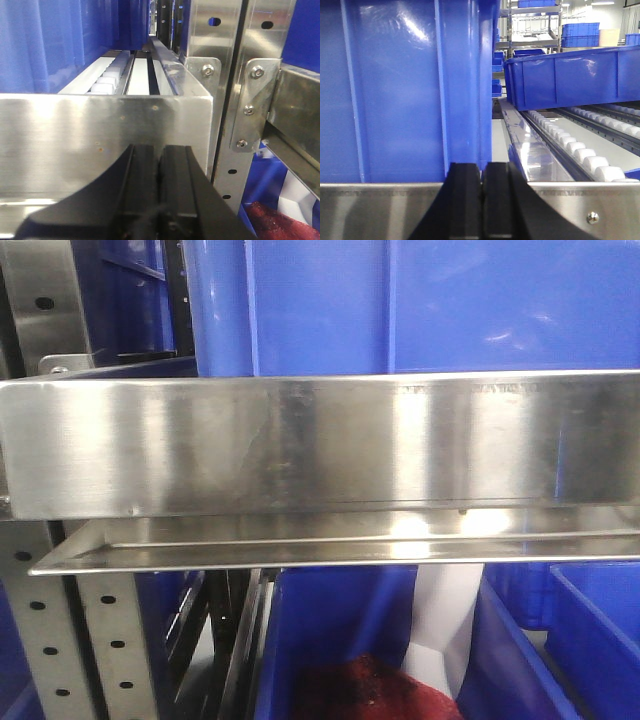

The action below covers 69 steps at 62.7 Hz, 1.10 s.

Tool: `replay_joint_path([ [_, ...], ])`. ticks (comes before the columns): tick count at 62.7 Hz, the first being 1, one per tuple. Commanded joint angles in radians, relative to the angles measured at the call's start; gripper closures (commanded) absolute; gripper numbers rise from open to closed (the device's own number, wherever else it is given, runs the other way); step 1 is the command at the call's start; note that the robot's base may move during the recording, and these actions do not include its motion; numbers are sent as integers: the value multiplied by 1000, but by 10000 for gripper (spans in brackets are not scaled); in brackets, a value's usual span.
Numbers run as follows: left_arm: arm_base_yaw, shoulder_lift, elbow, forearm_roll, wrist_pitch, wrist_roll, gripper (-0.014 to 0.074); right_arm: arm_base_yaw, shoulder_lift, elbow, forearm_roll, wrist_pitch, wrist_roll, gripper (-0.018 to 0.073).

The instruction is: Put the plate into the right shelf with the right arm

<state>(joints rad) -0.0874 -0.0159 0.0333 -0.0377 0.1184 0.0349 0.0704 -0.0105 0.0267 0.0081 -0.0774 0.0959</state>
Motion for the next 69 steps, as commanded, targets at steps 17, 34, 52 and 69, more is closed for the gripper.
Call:
replay_joint_path([
  [17,-5,-5,8,-4,-86,-3,643,-6,-14,-5,-8,47,-3,503],
  [34,-5,-5,8,-4,-86,-3,643,-6,-14,-5,5,48,-3,503],
  [52,-5,-5,8,-4,-86,-3,643,-6,-14,-5,33,48,-8,503],
  [69,-5,-5,8,-4,-86,-3,643,-6,-14,-5,36,49,-15,503],
])
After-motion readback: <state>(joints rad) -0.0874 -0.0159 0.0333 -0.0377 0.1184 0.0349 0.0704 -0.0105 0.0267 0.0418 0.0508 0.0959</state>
